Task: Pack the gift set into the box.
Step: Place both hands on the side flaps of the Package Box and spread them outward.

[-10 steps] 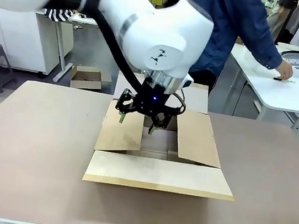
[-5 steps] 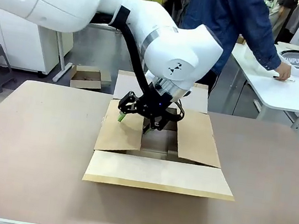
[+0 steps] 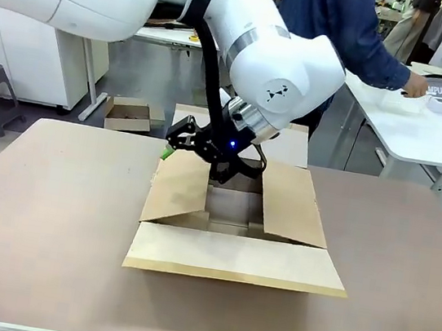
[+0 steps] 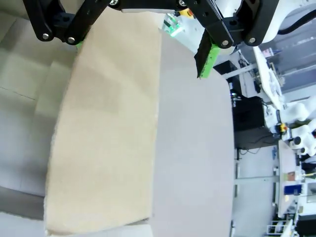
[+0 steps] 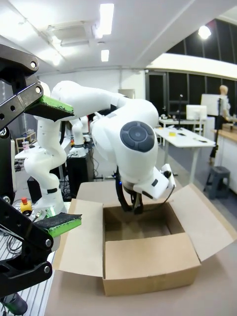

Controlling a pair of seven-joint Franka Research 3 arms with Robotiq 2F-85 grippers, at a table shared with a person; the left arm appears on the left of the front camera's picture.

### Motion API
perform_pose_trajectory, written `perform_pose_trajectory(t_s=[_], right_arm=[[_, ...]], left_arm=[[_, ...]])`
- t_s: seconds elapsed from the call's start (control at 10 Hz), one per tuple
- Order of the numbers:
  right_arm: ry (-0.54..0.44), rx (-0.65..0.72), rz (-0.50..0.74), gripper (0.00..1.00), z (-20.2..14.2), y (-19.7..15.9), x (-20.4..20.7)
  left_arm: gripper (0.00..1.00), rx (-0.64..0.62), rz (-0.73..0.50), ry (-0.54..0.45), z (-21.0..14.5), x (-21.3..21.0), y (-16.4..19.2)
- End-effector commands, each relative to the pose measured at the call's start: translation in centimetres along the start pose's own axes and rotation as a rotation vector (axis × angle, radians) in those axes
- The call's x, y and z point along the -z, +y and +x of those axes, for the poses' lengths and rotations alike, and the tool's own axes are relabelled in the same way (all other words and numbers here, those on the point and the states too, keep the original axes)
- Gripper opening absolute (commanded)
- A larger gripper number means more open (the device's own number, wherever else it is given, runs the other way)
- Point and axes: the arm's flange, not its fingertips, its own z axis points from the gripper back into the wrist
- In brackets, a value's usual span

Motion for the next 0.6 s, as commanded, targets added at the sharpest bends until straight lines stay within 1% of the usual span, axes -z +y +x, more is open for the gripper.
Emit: perform_pose_trajectory(t_s=[0.0, 0.2, 0.5], right_arm=[[0.0, -0.022, 0.022, 1.0, 0.2, 0.2, 0.0], [0.0, -0.022, 0.022, 1.0, 0.2, 0.2, 0.0], [0.0, -0.022, 0.022, 1.0, 0.2, 0.2, 0.0]], left_arm=[[1.0, -0.002, -0.002, -0.039, 0.3, -1.5, 2.5], [1.0, -0.007, -0.098, -0.02, 0.6, -1.7, 5.1], [1.0, 0.033, -0.243, 0.038, 1.0, -0.3, 9.2]])
